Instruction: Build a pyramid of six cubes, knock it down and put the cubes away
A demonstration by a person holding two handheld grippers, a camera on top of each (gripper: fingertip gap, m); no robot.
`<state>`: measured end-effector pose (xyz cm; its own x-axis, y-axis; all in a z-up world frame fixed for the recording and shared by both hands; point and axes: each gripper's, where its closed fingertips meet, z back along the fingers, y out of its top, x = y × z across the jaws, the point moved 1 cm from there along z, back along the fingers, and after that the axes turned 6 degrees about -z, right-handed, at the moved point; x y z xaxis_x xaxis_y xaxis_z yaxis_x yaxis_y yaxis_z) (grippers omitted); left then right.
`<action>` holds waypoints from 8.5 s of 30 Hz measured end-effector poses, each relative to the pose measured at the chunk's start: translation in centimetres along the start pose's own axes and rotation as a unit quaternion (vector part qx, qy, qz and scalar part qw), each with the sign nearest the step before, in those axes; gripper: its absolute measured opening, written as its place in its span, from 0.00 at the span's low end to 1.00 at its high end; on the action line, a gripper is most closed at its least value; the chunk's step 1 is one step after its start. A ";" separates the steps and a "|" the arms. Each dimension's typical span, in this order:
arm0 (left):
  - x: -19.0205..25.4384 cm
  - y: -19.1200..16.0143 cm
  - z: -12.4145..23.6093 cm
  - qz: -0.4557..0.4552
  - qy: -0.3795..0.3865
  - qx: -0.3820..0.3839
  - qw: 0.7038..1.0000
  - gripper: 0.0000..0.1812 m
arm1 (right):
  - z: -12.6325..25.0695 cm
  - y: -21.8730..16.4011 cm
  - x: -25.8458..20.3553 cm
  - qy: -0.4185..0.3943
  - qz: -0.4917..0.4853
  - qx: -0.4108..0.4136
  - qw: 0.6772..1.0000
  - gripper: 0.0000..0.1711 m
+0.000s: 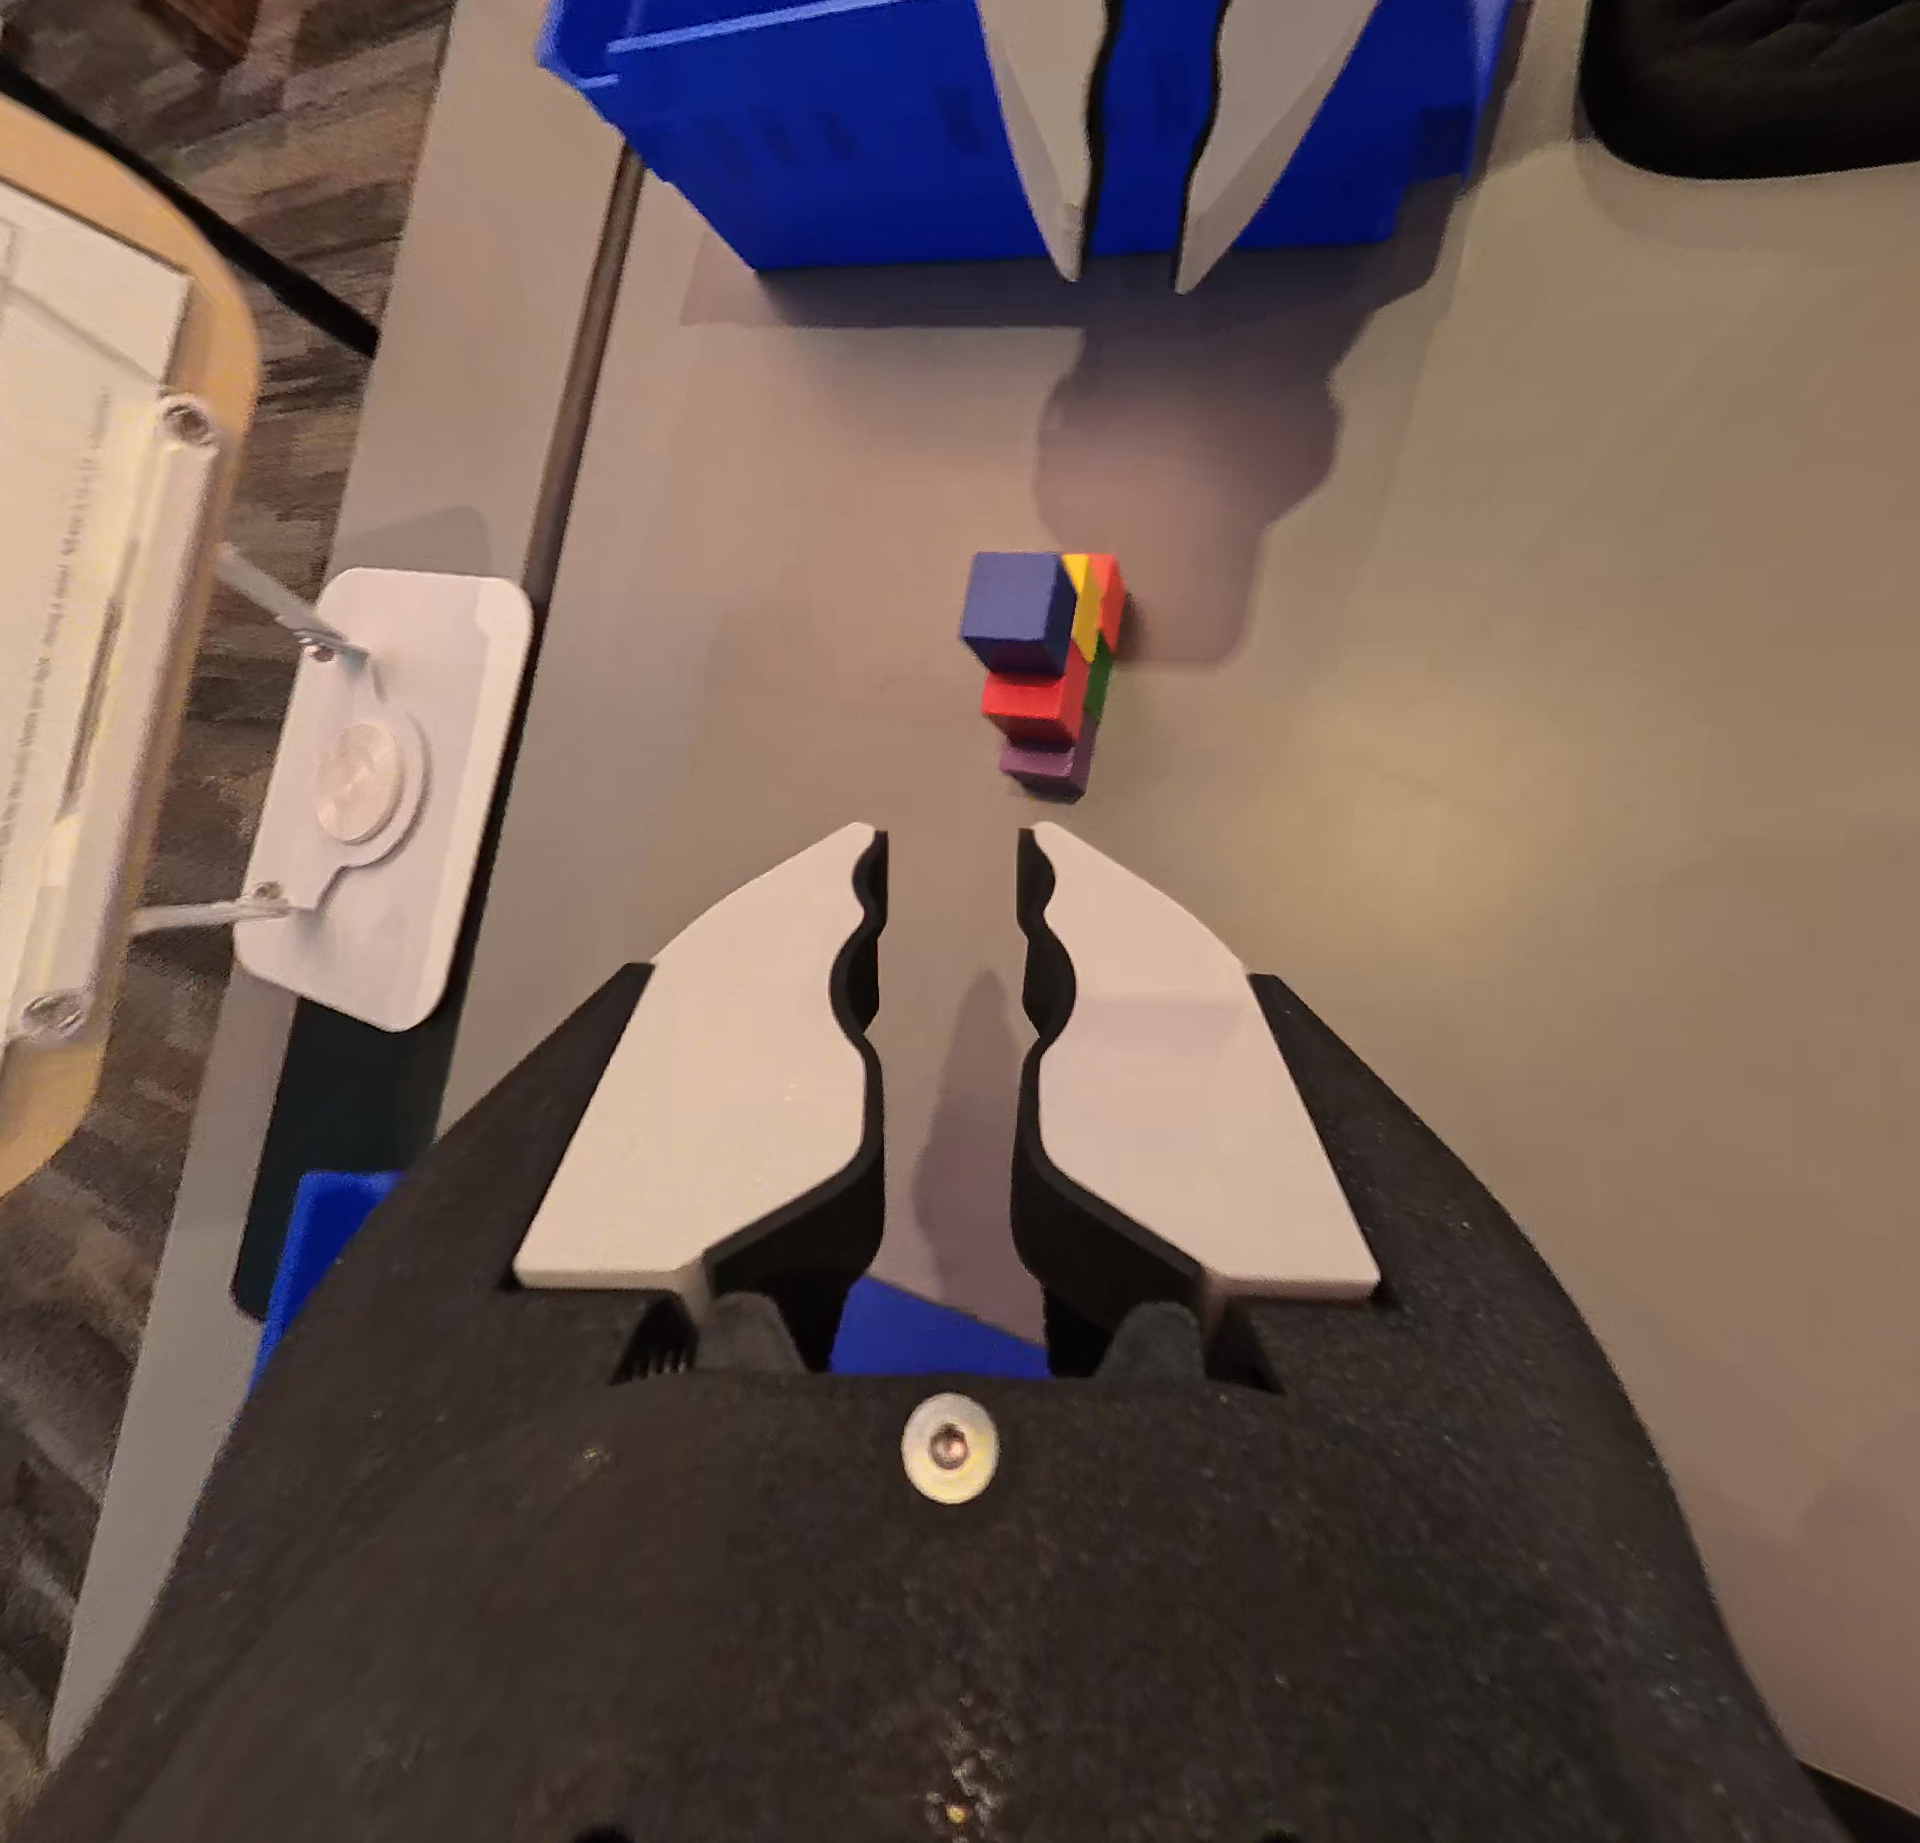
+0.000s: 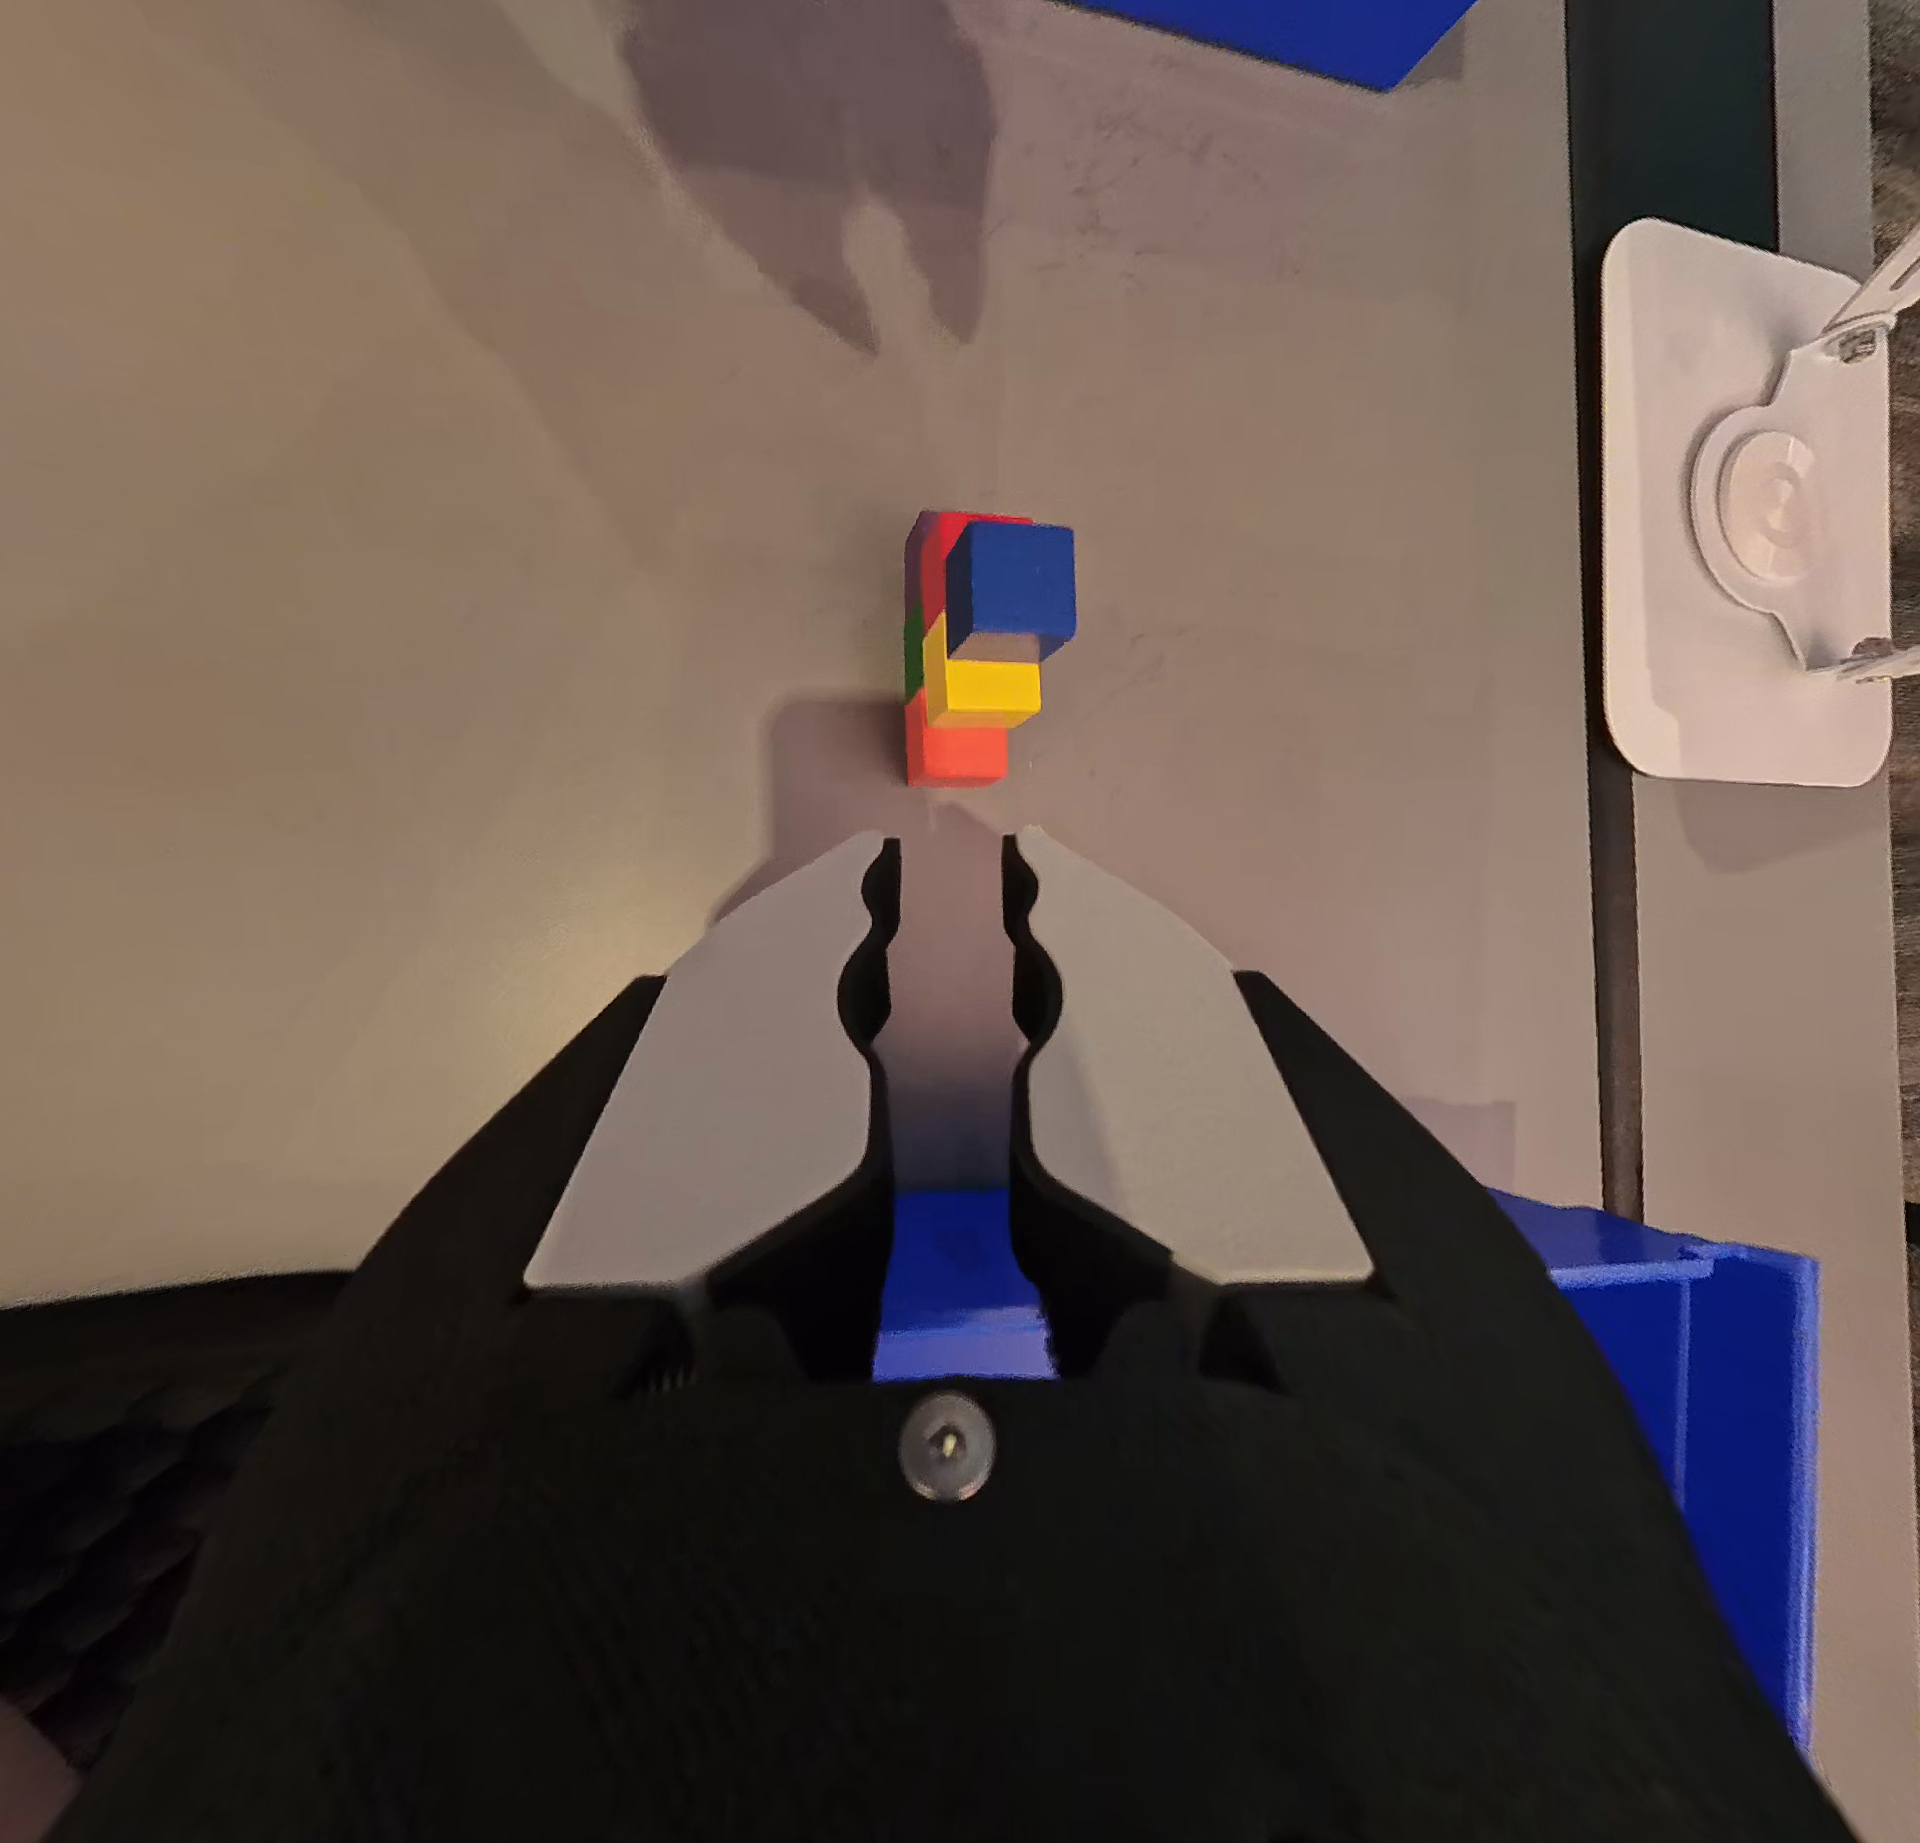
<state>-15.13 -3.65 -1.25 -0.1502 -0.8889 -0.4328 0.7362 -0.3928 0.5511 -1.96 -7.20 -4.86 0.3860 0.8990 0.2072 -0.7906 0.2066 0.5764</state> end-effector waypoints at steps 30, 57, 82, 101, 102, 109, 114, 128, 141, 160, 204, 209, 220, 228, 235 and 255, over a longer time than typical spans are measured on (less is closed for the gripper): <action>-7.2 -5.1 18.0 0.142 0.227 0.131 0.954 0.00 | -8.1 1.3 -10.9 0.222 0.055 -0.124 0.966 0.01; -6.4 -4.1 16.2 0.116 0.194 0.118 0.967 0.00 | -8.7 3.5 5.1 -0.142 -0.150 0.013 0.978 0.00; -8.0 -4.3 16.3 0.136 0.244 0.107 0.954 0.00 | -0.1 3.2 7.4 -0.201 -0.243 0.094 0.944 0.03; -7.1 -3.2 19.9 0.134 0.244 0.187 0.942 0.00 | -13.0 0.2 16.5 -0.211 -0.331 -0.044 0.919 0.32; -7.1 -3.2 20.0 0.135 0.243 0.189 0.942 0.00 | -13.2 0.1 16.9 -0.222 -0.330 -0.044 0.916 0.32; -7.0 -3.2 19.9 0.130 0.239 0.187 0.944 0.00 | -15.7 -1.2 17.5 -0.187 -0.390 -0.054 0.900 0.27; -7.1 -3.3 19.6 0.130 0.237 0.185 0.945 0.00 | -15.6 -0.7 17.3 -0.160 -0.403 -0.028 0.901 0.18; -7.1 -2.5 18.2 0.124 0.227 0.172 0.951 0.00 | 10.6 -5.9 14.8 -0.284 -0.419 0.102 0.857 0.17; -7.2 -2.4 15.2 0.122 0.207 0.133 0.961 0.00 | 1.3 -15.1 16.1 -0.218 -0.488 -0.001 0.845 0.18; -6.9 -2.3 13.9 0.118 0.199 0.112 0.966 0.00 | -2.0 -18.6 16.1 -0.235 -0.490 -0.086 0.835 0.25; -6.3 -1.6 14.4 0.101 0.195 0.121 0.968 0.00 | -9.2 -1.2 5.7 -0.075 -0.439 -0.116 0.888 0.18; -6.3 -1.6 14.5 0.101 0.194 0.121 0.968 0.00 | -1.0 2.1 7.8 -0.141 -0.402 -0.011 0.905 0.18; -5.9 -1.4 13.5 0.093 0.184 0.108 0.973 0.00 | 5.4 -16.8 12.8 -0.195 -0.579 -0.030 0.791 0.18; -5.8 -1.4 12.4 0.092 0.173 0.095 0.976 0.00 | 2.0 -20.9 12.3 -0.171 -0.587 -0.108 0.784 0.18; -5.6 -1.4 12.0 0.087 0.169 0.087 0.978 0.00 | 5.0 -18.9 14.0 -0.230 -0.542 -0.056 0.806 0.28; -5.2 -1.3 12.0 0.075 0.161 0.085 0.980 0.00 | -9.5 -1.7 0.2 0.015 0.022 -0.217 0.976 0.24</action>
<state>-23.26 -1.30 8.85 0.1885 -0.8299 -0.5251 0.6089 -0.3207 0.7255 -5.11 -3.70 -13.32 0.3383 0.9203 0.1965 -0.9354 0.3061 0.1768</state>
